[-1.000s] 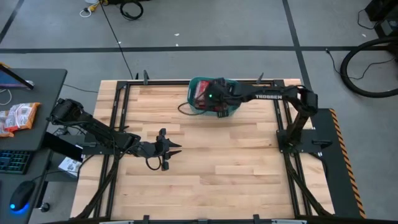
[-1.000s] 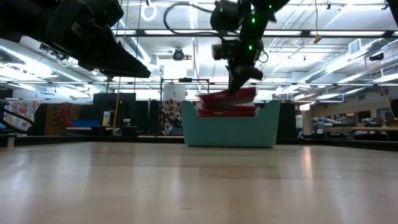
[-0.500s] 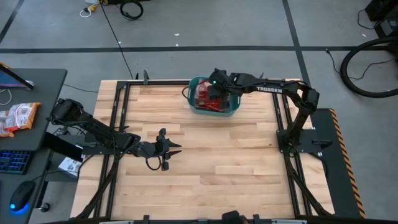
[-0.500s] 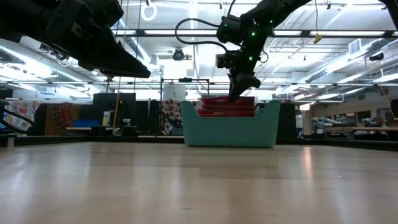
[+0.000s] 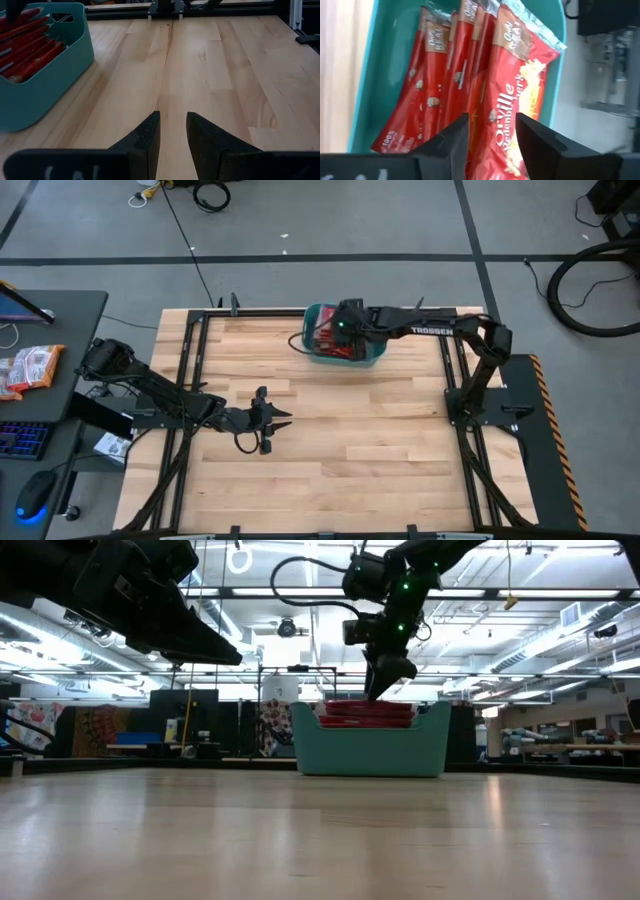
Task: Sort popcorn bags into baskets
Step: Return to Home Position
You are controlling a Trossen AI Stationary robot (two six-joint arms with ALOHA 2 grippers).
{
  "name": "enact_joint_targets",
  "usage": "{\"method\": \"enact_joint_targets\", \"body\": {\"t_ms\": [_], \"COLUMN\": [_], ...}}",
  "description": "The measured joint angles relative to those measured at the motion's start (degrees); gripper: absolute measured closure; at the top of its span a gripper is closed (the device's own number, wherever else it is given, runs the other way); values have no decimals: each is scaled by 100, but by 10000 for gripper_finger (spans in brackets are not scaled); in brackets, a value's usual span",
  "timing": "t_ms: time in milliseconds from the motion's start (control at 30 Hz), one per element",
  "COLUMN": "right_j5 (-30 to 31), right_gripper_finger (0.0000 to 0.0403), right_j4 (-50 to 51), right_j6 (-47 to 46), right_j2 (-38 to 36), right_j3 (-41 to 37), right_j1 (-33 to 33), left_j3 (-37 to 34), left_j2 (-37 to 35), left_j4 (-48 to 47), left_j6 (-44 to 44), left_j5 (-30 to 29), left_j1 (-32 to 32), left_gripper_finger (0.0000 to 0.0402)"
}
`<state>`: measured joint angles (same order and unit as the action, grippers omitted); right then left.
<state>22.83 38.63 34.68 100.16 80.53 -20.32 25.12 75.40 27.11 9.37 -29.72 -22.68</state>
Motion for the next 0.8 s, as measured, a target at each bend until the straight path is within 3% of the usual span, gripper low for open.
{"method": "enact_joint_targets", "body": {"t_ms": [233, 500, 800], "right_j5": [630, -251, -489], "right_gripper_finger": [223, 224, 225], "right_j4": [103, 598, -621], "right_j6": [-342, -1768, -2493], "right_j2": [-179, -945, -2350], "right_j3": [-4, -99, -1909], "right_j1": [411, 428, 591], "left_j3": [-2, -5, -460], "left_j2": [-2, -325, -846], "left_j4": [-108, -236, -90], "left_j6": [-15, -217, -251], "left_j5": [0, -203, -1272], "left_j1": [0, -197, -652], "left_gripper_finger": [301, 301, 301]}}
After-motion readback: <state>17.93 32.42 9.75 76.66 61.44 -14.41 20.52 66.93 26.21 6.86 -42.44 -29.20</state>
